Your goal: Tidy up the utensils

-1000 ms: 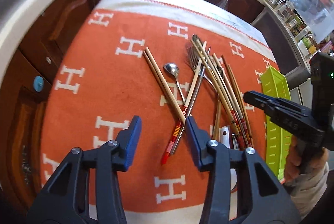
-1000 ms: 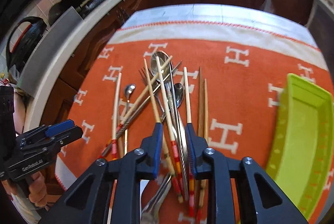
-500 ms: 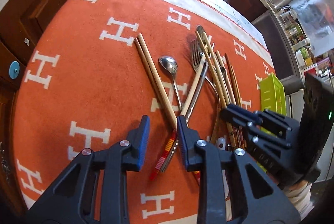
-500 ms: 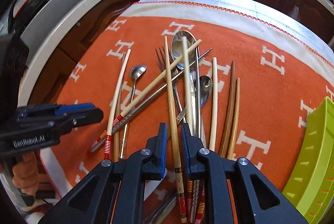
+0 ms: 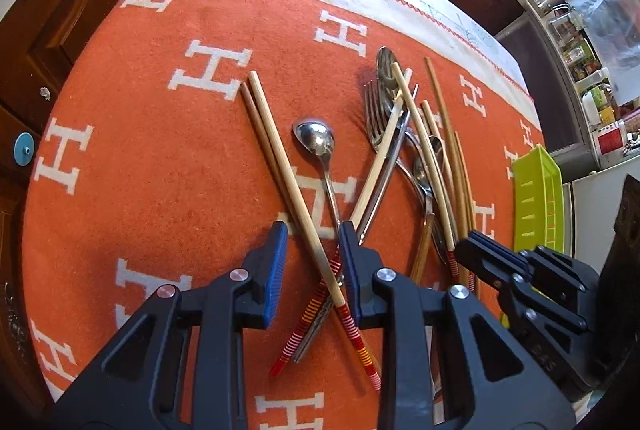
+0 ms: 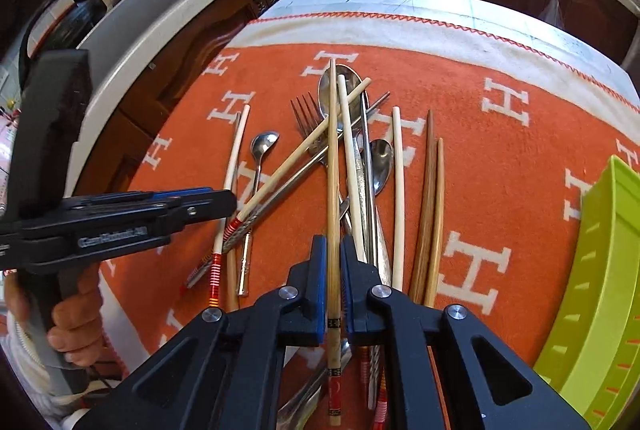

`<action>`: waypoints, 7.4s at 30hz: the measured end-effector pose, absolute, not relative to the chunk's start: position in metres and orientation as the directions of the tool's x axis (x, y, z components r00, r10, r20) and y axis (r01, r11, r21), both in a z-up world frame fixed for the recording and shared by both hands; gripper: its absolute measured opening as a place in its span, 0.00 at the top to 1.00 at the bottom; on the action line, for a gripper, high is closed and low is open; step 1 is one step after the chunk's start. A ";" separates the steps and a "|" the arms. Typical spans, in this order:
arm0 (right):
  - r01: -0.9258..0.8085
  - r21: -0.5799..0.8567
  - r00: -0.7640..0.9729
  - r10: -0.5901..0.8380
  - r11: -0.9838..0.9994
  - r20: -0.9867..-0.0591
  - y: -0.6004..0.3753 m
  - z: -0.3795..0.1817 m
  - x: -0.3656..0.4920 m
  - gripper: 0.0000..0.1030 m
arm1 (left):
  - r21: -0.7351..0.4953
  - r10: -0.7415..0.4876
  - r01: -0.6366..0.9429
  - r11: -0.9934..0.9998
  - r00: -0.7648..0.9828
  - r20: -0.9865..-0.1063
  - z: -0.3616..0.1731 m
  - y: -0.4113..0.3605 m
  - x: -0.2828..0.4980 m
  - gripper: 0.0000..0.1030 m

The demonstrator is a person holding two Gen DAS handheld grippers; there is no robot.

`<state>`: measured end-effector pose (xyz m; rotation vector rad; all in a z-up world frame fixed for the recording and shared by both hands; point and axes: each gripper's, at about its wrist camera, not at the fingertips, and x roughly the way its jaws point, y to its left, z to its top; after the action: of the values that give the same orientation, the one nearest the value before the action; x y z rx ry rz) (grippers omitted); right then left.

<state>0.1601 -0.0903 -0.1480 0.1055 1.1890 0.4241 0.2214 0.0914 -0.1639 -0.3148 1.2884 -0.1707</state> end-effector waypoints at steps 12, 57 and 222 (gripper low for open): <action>-0.218 0.377 0.308 0.430 0.900 -0.849 -0.105 -0.140 0.141 0.94 | -0.360 -0.323 -0.087 0.929 0.287 -0.902 -0.156 0.106 0.210 0.96; 0.293 0.344 0.482 0.172 0.892 -0.859 -0.351 -0.117 0.018 0.68 | -0.306 -0.378 0.344 0.888 0.164 -0.911 -0.108 -0.191 0.151 0.91; 0.292 0.299 0.398 0.169 0.908 -0.902 -0.336 -0.112 0.030 0.95 | -0.328 -0.400 0.323 0.888 0.191 -0.896 -0.090 -0.185 0.151 0.97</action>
<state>0.0298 -0.3358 -0.1118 0.4504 1.1703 -0.0814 0.1509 -0.1846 -0.0903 -0.0709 1.2819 -0.5081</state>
